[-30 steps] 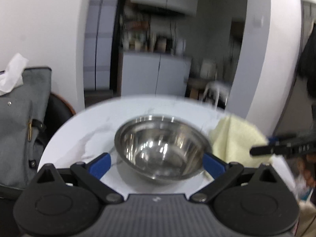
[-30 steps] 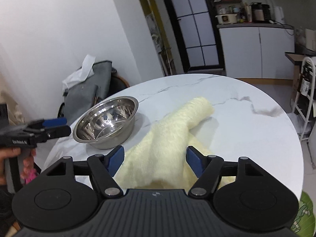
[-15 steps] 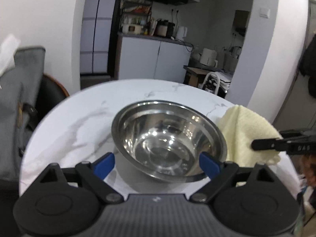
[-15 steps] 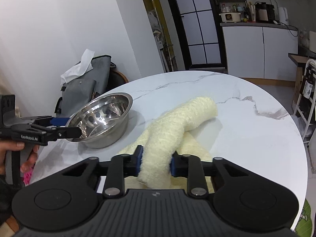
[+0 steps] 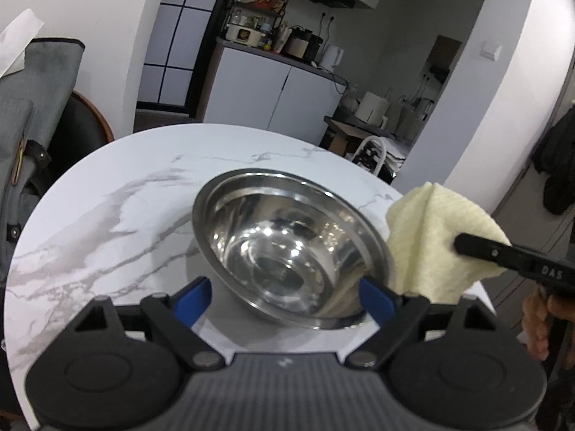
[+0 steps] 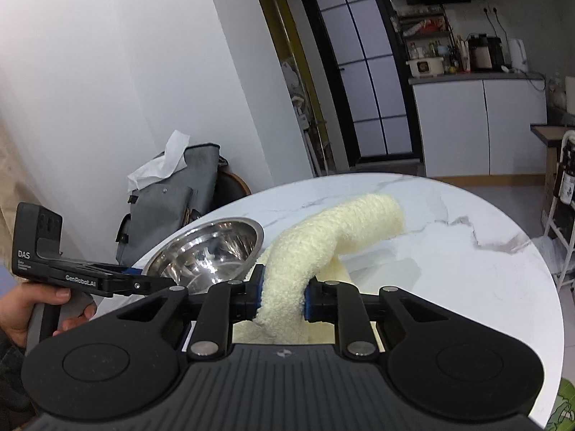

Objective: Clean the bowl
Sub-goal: 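Lift and tilt the bowl with the left gripper while the right gripper brings the towel inside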

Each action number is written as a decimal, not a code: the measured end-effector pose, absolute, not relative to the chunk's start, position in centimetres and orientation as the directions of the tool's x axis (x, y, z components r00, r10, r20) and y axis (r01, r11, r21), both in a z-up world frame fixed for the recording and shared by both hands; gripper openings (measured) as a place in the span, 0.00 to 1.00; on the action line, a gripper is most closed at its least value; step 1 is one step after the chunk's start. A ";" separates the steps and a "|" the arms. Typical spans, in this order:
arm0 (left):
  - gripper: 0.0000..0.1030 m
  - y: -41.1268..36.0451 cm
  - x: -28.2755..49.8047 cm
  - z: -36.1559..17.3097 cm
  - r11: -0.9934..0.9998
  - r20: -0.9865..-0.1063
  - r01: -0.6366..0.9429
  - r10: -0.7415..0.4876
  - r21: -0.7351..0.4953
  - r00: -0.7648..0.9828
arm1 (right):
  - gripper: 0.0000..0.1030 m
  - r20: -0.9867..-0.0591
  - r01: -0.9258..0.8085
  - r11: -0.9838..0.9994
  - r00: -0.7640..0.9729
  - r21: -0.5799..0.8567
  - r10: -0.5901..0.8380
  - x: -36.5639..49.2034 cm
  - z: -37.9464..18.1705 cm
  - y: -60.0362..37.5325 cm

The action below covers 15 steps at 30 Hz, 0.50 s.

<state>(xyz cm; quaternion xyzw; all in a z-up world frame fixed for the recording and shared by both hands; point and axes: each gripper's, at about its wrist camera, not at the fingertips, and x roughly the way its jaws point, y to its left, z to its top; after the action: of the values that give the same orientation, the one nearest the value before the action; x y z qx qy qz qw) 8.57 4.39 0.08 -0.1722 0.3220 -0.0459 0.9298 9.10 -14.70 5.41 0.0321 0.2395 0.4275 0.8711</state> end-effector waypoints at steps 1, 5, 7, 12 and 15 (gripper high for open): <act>0.88 4.4 8.6 0.1 0.935 -0.582 -0.024 -0.201 -0.355 0.788 | 0.21 -0.382 -0.733 0.628 0.519 0.261 0.765 9.0 5.5 -14.7; 0.88 4.2 9.1 0.0 0.929 -0.579 -0.017 -0.217 -0.371 0.786 | 0.21 -0.354 -0.777 0.576 0.480 0.253 0.803 8.5 6.2 -13.8; 0.88 4.0 9.3 -0.1 0.929 -0.576 -0.009 -0.222 -0.369 0.787 | 0.21 -0.362 -0.791 0.563 0.465 0.240 0.808 8.5 6.3 -12.9; 0.87 4.0 9.5 -0.2 0.930 -0.573 -0.009 -0.219 -0.368 0.789 | 0.21 -0.387 -0.829 0.516 0.412 0.216 0.825 8.6 6.5 -10.8; 0.82 4.1 9.8 -0.2 0.930 -0.567 -0.014 -0.211 -0.366 0.796 | 0.21 -0.407 -0.852 0.484 0.378 0.198 0.832 8.7 6.7 -9.7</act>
<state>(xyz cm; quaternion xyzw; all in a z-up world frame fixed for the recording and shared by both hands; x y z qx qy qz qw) 9.75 4.13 -0.25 -0.1788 0.3147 -0.0530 0.9307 8.65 -9.73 6.69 -0.0223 0.2315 0.5074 0.8297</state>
